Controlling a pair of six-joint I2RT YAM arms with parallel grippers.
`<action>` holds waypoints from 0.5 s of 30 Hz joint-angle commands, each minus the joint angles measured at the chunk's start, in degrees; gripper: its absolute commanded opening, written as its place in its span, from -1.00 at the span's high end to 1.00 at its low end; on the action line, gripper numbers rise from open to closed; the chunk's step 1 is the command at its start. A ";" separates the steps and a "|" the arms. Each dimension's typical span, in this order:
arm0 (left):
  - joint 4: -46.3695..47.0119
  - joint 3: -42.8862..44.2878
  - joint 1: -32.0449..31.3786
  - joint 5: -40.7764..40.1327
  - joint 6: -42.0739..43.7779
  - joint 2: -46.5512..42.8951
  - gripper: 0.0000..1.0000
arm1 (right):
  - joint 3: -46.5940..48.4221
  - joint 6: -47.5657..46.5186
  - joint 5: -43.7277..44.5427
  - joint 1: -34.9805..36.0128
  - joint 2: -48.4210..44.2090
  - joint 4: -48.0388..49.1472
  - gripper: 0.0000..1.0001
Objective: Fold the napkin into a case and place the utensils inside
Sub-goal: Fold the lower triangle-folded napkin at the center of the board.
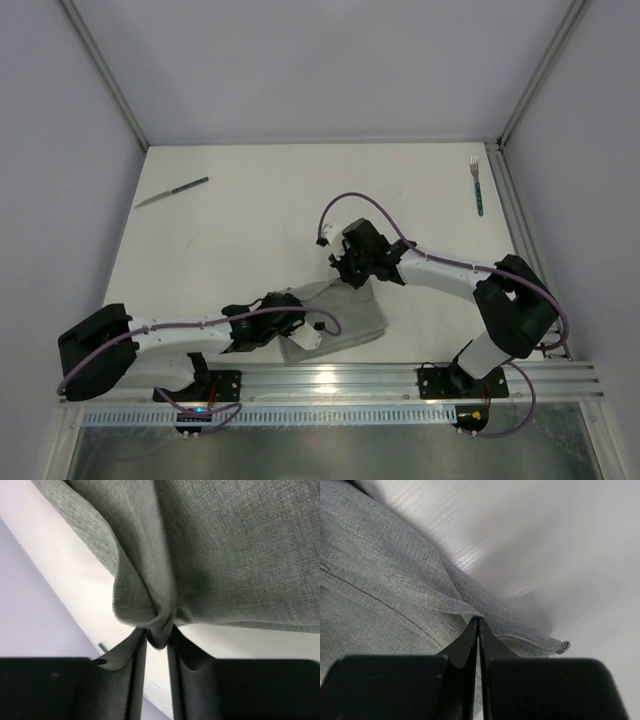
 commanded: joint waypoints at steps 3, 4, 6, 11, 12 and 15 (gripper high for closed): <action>-6.96 0.01 0.70 4.75 -3.96 -3.09 0.18 | -2.44 4.67 3.90 0.98 -3.44 5.25 0.94; -8.28 0.54 0.62 5.72 -4.49 -3.87 0.11 | -3.13 5.55 3.99 1.07 -3.62 5.51 0.94; -12.49 2.29 0.70 8.69 -6.25 -7.30 -0.10 | -3.67 6.43 3.81 1.16 -3.79 6.39 0.94; -25.41 8.35 0.79 15.82 -10.20 -15.82 -0.44 | -5.51 9.68 3.46 1.07 -4.41 8.76 0.94; -27.87 9.67 0.88 17.40 -12.73 -17.92 -0.45 | -5.78 10.21 3.46 1.07 -4.76 9.20 0.94; -34.56 13.89 2.28 19.86 -20.72 -19.44 -0.43 | -6.92 12.49 3.63 1.16 -5.37 10.52 0.94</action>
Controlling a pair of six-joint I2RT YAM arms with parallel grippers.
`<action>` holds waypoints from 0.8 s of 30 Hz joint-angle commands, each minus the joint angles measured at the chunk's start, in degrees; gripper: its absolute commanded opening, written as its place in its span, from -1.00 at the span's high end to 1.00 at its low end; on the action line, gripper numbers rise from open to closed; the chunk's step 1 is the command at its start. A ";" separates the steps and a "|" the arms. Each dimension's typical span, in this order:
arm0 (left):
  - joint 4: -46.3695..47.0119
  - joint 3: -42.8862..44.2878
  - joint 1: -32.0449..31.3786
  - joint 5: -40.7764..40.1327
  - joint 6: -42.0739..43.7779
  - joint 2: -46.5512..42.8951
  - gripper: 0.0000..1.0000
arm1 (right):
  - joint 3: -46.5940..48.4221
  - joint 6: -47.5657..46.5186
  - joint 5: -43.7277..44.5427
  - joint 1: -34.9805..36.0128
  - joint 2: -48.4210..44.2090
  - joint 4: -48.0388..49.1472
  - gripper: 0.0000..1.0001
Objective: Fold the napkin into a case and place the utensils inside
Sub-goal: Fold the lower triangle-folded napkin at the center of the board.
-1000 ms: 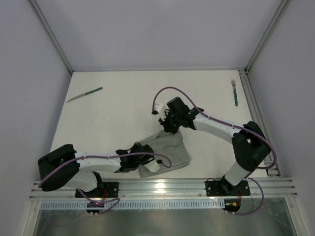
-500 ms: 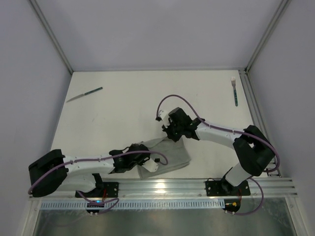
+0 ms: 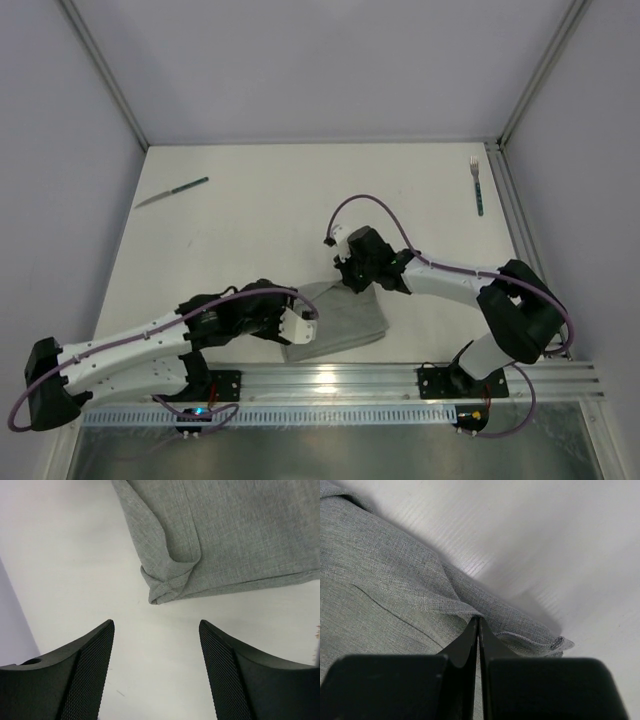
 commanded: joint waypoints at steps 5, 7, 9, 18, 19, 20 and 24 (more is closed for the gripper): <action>-9.37 8.31 2.93 8.35 -19.79 6.55 -0.13 | -2.89 6.59 0.31 0.37 -3.90 6.67 0.94; -7.95 9.99 3.36 7.82 -23.91 13.47 -0.07 | -3.41 7.38 0.05 0.28 -4.07 7.02 0.94; -6.63 13.15 5.82 9.57 -26.65 17.71 -0.02 | -4.03 7.82 -0.13 0.29 -4.60 7.64 0.94; -0.74 15.80 9.52 12.66 -38.17 24.76 -0.07 | -6.93 10.28 -1.18 0.28 -4.42 12.12 0.94; -0.39 15.88 9.69 12.92 -38.44 25.11 -0.04 | -7.02 10.28 -1.18 0.37 -4.42 12.21 0.94; 0.74 16.06 9.96 13.27 -38.70 25.46 0.00 | -7.02 10.37 -1.27 0.29 -4.51 12.38 0.94; 3.65 15.62 10.05 14.94 -39.32 28.01 0.03 | -7.19 10.20 -1.18 0.29 -4.86 12.38 0.94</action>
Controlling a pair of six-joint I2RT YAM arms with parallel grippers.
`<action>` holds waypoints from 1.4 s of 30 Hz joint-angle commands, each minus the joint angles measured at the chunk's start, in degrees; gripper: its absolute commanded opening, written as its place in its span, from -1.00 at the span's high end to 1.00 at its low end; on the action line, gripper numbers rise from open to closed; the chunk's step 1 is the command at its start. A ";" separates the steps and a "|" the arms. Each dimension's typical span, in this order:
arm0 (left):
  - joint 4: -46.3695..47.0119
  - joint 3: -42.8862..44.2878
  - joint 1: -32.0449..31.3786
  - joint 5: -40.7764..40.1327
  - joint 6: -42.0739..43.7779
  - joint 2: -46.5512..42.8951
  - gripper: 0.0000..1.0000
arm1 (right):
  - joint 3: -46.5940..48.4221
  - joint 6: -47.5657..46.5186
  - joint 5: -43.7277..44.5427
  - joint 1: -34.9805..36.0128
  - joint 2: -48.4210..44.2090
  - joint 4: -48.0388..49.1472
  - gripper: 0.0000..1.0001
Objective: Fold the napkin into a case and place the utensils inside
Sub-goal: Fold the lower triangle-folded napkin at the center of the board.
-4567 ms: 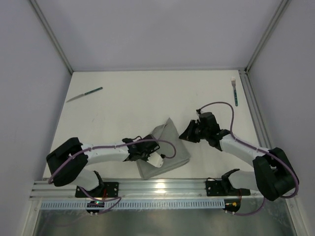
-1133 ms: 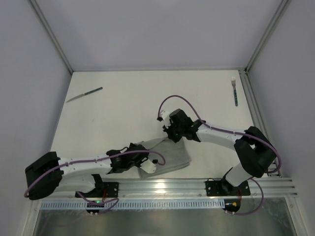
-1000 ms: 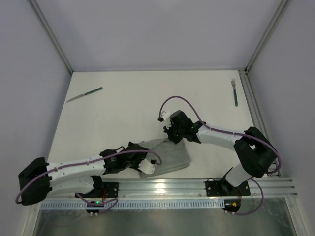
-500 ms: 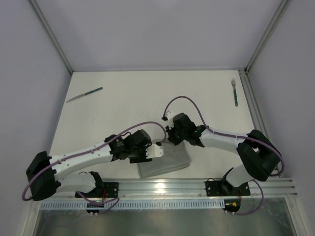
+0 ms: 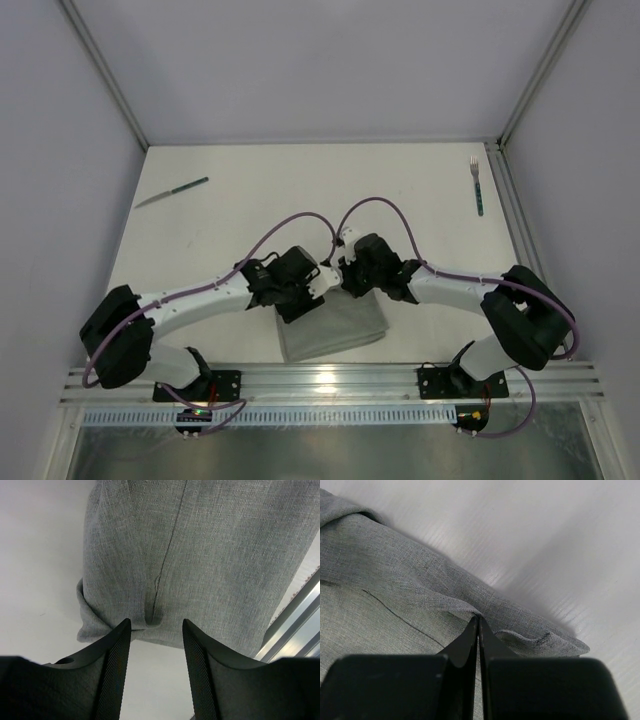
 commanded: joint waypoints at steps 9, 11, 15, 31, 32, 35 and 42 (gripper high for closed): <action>6.03 -2.34 0.32 -4.44 3.03 4.01 0.78 | -0.90 0.71 -0.13 0.37 -2.81 2.96 0.94; 5.50 -2.60 0.32 -3.65 3.20 4.01 1.00 | -0.55 0.45 0.04 0.29 -2.81 2.35 0.94; 1.82 -2.87 0.32 -2.42 4.61 1.91 1.00 | -0.46 0.27 0.13 0.28 -3.51 1.73 0.94; 0.31 -7.09 -0.12 -2.42 12.25 -3.99 1.00 | -0.73 4.83 -10.75 -8.22 -18.46 -7.93 -0.02; 0.31 -7.09 -0.12 -2.42 12.43 -4.16 1.00 | -0.38 6.32 -12.51 -9.98 -16.98 -8.28 -0.02; 0.75 -7.09 -0.29 -2.59 12.78 -4.16 1.00 | 2.08 11.51 -13.15 -12.55 -14.16 -12.23 -0.02; 1.81 -7.61 -0.56 -3.03 12.70 -4.25 1.00 | 5.33 23.29 -10.86 -11.58 -9.06 -14.44 -0.04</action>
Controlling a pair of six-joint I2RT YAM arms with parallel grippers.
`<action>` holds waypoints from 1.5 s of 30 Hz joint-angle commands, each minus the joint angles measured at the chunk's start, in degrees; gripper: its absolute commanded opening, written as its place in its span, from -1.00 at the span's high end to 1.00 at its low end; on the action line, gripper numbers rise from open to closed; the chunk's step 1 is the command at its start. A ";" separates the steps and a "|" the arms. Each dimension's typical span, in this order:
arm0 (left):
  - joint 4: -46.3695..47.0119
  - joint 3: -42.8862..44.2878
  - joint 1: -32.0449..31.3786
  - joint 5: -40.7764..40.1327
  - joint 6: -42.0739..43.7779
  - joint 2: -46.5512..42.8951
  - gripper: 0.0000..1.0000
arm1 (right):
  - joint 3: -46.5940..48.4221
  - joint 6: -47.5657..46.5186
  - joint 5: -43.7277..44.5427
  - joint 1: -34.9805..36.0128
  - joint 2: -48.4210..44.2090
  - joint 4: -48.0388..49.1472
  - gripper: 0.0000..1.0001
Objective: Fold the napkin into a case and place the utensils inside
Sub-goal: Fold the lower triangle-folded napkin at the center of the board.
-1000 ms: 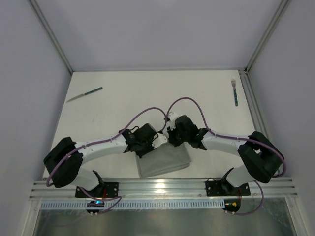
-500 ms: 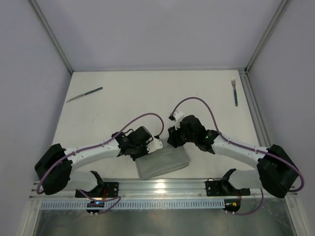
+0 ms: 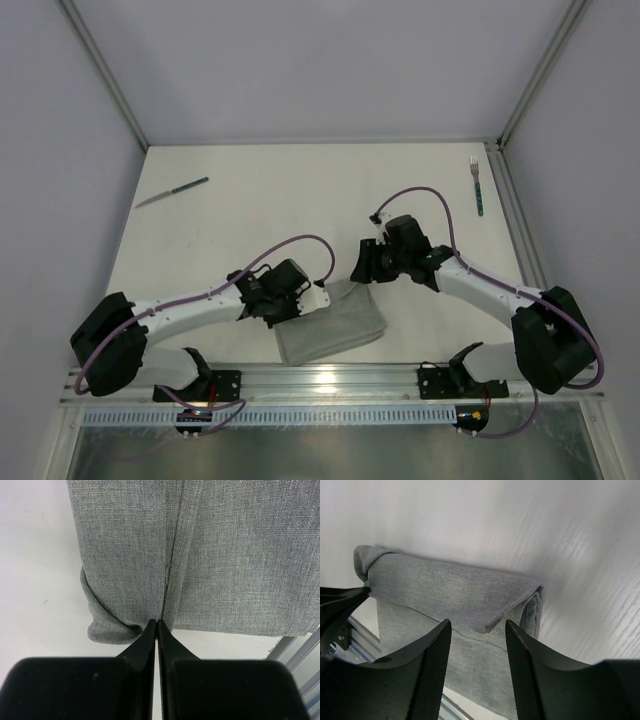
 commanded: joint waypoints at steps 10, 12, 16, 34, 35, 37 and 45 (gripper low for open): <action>1.54 -0.45 -0.41 -0.25 1.05 -1.32 1.00 | 2.21 8.57 4.05 2.66 5.48 -1.48 0.76; 1.72 -0.45 -0.32 -1.31 0.61 -1.41 1.00 | 1.86 8.31 3.18 2.66 5.49 -2.00 0.94; 1.46 -0.80 -0.32 -0.70 -0.36 -2.20 1.00 | -2.35 8.92 3.35 2.66 0.75 -3.41 0.94; 1.72 -2.20 -0.32 -0.61 2.01 -2.99 1.00 | -9.13 11.74 2.03 2.22 -3.64 -4.11 0.16; 1.81 -2.20 -0.32 -0.43 2.45 -2.99 1.00 | -9.13 11.65 1.94 2.13 -5.31 -4.73 0.05; 2.07 -2.20 -0.32 -0.43 3.24 -2.99 1.00 | -8.87 11.74 0.54 1.17 -6.46 -4.82 -0.11; 2.16 -2.91 -0.32 -0.52 3.86 -3.26 1.00 | -5.88 12.70 -1.40 -1.56 -3.40 -2.72 -0.11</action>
